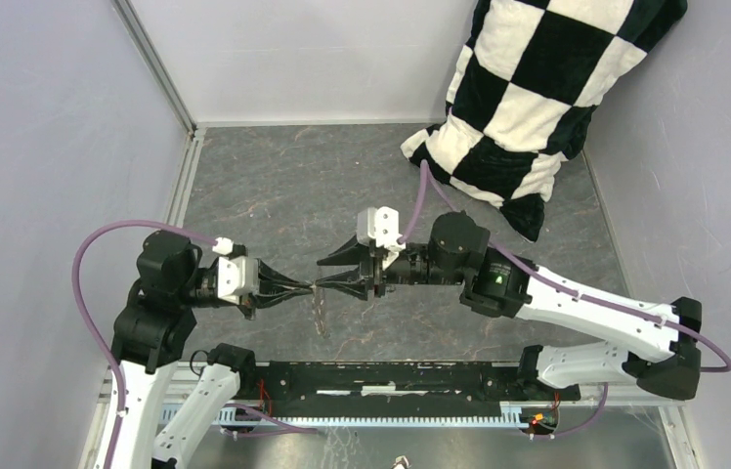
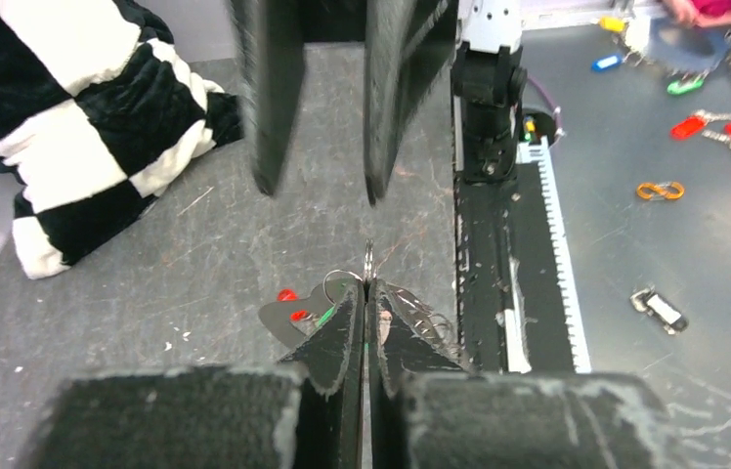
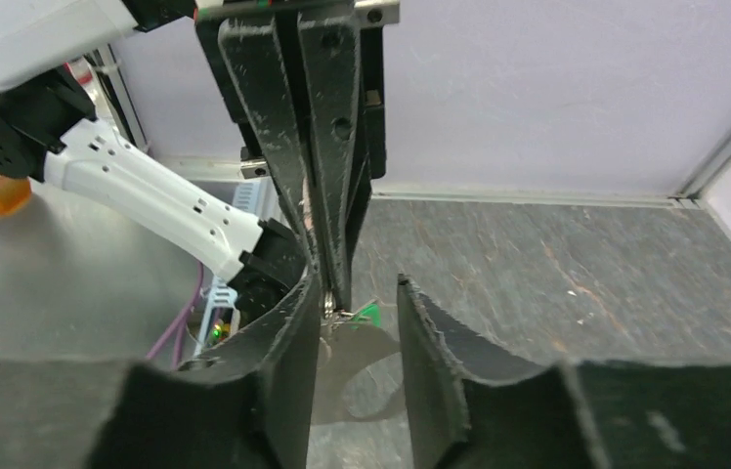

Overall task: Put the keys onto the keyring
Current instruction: Adjust the key on the keyring.

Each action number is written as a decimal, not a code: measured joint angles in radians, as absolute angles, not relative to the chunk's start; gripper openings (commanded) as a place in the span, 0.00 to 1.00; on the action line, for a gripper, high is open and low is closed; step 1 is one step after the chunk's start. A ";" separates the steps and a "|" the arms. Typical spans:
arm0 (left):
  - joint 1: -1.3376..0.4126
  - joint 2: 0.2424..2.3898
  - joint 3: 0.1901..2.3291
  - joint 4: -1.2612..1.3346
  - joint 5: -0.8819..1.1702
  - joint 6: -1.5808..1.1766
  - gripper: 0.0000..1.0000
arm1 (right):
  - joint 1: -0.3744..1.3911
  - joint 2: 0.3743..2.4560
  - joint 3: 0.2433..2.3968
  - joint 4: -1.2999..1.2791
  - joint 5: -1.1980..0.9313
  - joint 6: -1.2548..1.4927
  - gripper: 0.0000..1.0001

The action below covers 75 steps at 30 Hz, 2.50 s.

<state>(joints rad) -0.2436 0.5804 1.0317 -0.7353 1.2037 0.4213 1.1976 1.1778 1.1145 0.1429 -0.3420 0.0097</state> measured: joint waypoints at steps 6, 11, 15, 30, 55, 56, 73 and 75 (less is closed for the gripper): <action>-0.244 0.579 1.049 -0.857 1.183 0.628 0.02 | 1.196 1.267 1.407 -0.214 -0.340 -0.120 0.52; -0.244 0.603 1.078 -0.928 1.170 0.751 0.02 | 1.196 1.379 1.581 -0.423 -0.339 -0.187 0.45; -0.244 0.614 1.080 -0.952 1.151 0.797 0.02 | 1.196 1.428 1.601 -0.520 -0.340 -0.216 0.43; -0.244 0.615 1.080 -0.977 1.112 0.832 0.02 | 1.215 1.488 1.732 -0.662 -0.293 -0.269 0.43; -0.244 0.621 1.080 -0.987 1.092 0.832 0.02 | 1.229 1.586 1.787 -0.729 -0.356 -0.277 0.04; -0.244 0.621 1.080 -0.987 1.092 0.832 0.02 | 1.229 1.586 1.787 -0.729 -0.356 -0.278 0.01; -0.244 0.619 1.078 -0.984 1.090 0.833 0.02 | 1.231 1.583 1.787 -0.732 -0.331 -0.286 0.21; -0.244 0.619 1.078 -0.984 1.091 0.833 0.02 | 1.231 1.583 1.788 -0.733 -0.332 -0.286 0.23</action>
<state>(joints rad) -0.2440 0.6189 1.0782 -0.9844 1.0908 0.8326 1.2308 1.5829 1.7878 -0.7326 -0.3325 -0.2855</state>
